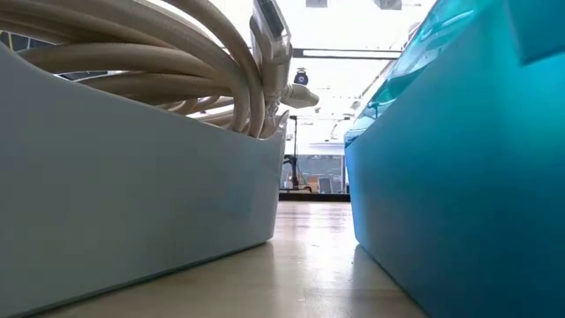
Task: Pick & Place USB Port
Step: Put the violet USB cable into the blue bin
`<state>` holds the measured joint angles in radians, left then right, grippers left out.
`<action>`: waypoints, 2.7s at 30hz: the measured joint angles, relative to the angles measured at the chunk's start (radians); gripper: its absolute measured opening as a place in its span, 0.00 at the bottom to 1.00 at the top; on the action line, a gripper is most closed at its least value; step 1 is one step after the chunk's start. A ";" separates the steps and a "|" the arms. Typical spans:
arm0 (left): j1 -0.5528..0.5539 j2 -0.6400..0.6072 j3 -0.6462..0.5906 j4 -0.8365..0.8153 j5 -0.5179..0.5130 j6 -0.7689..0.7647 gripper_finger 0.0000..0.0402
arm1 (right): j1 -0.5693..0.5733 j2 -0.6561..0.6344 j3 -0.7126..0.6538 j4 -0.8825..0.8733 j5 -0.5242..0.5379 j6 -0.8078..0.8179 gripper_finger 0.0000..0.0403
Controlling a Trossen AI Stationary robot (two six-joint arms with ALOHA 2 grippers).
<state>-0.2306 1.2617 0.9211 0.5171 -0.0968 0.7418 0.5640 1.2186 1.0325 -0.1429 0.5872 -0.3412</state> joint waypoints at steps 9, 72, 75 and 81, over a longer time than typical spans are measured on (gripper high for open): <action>0.063 0.039 0.000 -0.021 0.116 -0.047 0.02 | -0.120 0.000 0.000 0.118 -0.219 -0.076 0.35; 0.060 0.039 0.000 -0.105 0.119 -0.013 0.02 | -0.315 0.182 0.000 0.478 -0.578 -0.281 0.35; 0.060 0.038 0.000 -0.105 0.117 -0.014 0.02 | -0.315 0.182 0.000 0.481 -0.574 -0.287 0.35; 0.061 0.044 0.000 -0.109 0.114 -0.014 0.02 | -0.321 0.184 0.000 0.521 -0.543 -0.292 0.35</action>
<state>-0.1699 1.3059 0.9215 0.4080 0.0174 0.7280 0.2427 1.4029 1.0328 0.3786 0.0442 -0.6337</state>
